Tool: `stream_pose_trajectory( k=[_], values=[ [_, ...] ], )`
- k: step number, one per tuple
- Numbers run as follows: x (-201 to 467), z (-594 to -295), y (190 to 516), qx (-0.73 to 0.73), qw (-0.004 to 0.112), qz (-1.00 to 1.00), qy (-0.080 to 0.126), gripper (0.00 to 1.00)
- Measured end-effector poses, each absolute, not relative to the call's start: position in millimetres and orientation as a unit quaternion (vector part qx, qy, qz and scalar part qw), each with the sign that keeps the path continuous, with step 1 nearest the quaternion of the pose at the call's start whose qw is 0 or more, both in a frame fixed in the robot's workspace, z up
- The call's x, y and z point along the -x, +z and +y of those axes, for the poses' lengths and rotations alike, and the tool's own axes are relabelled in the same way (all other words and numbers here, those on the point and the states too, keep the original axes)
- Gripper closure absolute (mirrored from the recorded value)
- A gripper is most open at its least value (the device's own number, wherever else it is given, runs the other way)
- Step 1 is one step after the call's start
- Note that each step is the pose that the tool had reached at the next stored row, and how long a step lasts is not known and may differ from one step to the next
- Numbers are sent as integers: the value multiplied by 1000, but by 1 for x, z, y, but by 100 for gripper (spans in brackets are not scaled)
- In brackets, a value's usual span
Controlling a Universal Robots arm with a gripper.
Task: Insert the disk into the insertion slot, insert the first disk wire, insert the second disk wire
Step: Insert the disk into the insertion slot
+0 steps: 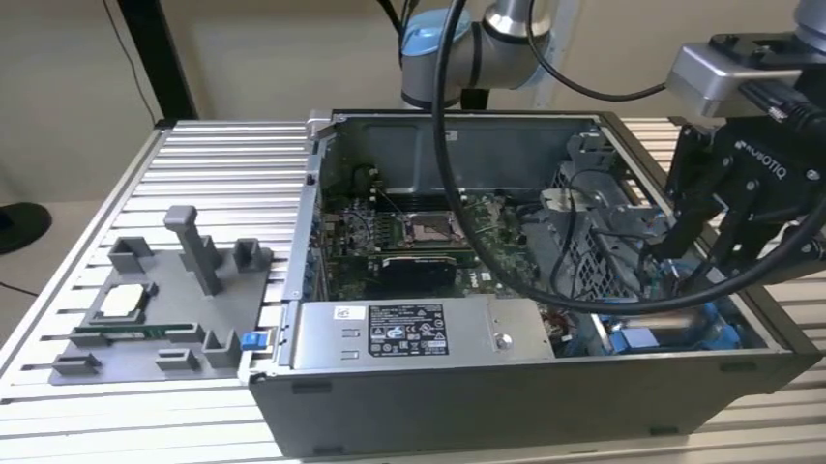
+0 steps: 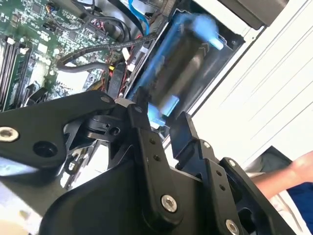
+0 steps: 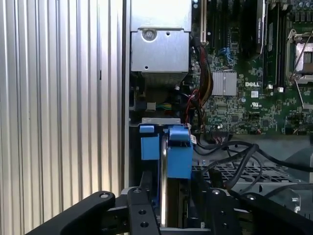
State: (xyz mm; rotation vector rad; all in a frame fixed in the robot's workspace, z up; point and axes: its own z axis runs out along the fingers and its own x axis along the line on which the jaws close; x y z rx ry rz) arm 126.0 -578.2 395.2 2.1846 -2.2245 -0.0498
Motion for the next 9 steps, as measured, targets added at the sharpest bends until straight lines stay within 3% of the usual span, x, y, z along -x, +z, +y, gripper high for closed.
stream_pose_trajectory(
  k=[9],
  values=[
    [-123, -566, 409, -701, 8, -713, -12, 0]
  ],
)
